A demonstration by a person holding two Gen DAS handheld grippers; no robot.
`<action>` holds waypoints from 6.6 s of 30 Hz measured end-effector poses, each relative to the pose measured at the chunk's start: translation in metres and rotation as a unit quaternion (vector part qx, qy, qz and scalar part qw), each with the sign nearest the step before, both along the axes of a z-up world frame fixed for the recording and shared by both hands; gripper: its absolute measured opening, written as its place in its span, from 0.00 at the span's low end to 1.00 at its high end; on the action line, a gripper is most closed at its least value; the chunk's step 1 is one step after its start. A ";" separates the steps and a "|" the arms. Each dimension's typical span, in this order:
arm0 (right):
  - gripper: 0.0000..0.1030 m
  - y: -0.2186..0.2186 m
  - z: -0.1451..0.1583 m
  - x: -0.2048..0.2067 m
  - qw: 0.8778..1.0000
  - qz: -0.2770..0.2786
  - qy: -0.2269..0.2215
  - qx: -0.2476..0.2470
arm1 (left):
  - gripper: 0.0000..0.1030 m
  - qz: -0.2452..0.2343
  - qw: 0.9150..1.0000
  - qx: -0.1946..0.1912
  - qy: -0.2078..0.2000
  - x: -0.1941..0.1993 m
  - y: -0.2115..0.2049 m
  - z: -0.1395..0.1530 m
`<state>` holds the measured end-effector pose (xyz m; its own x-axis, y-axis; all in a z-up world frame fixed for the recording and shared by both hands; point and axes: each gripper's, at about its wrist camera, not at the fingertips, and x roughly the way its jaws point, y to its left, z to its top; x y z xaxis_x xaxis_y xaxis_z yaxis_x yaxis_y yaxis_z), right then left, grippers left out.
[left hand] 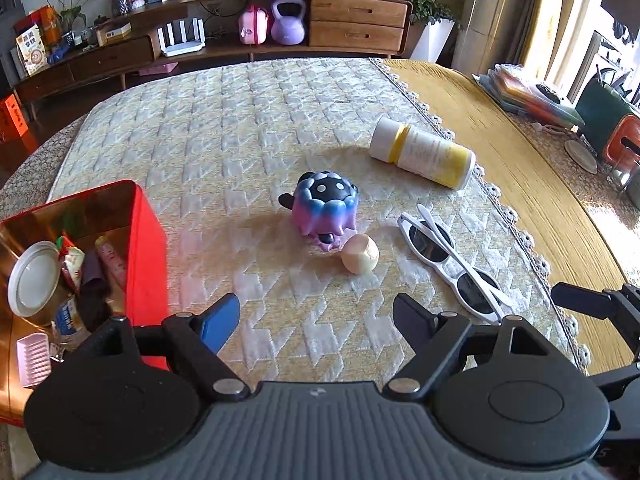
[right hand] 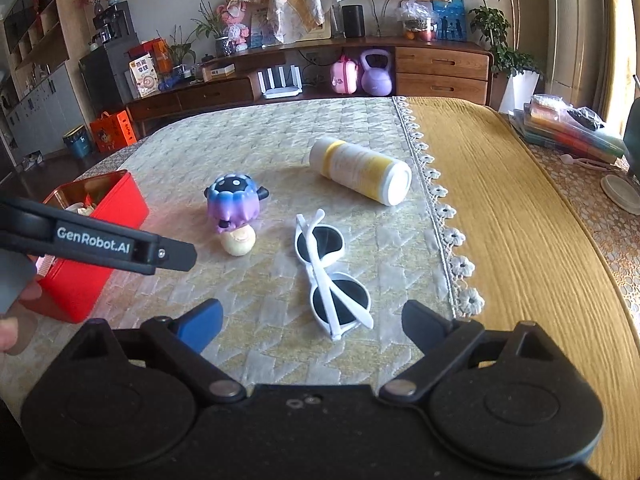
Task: Organize rigid objects
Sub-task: 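Withdraw both grippers from the tin toward the beige ball and white sunglasses, then grasp the beige ball with the left gripper while the right gripper grasps the white sunglasses, then carry the ball and sunglasses over the red tin box, then lower the ball and sunglasses into the tin and open both grippers, then withdraw both grippers toward the purple-blue toy and white-yellow bottle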
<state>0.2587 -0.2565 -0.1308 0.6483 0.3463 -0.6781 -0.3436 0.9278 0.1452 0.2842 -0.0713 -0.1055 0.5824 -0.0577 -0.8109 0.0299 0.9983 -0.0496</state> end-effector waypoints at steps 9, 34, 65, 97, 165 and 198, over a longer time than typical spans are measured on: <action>0.80 0.002 -0.018 0.022 1.000 0.006 0.006 -0.002 | 0.81 0.015 0.999 -0.039 0.006 0.032 -0.008 -0.018; 0.41 0.015 -0.028 0.028 0.998 0.017 -0.029 -0.059 | 0.29 -0.001 1.000 -0.018 -0.019 0.046 -0.028 -0.038; 0.40 0.017 0.019 -0.036 0.999 -0.011 -0.025 -0.021 | 0.27 -0.011 0.999 -0.026 -0.023 -0.041 0.031 0.020; 0.40 0.127 0.114 -0.043 0.992 0.092 -0.081 0.022 | 0.27 0.077 0.995 -0.043 -0.045 -0.100 0.186 0.054; 0.59 0.230 0.062 0.013 0.985 0.173 0.028 0.005 | 0.27 0.092 0.995 -0.039 0.002 -0.054 0.231 -0.003; 1.00 0.073 0.090 -0.036 0.993 0.111 -0.049 0.001 | 0.84 0.059 0.996 -0.037 -0.063 -0.084 0.146 0.054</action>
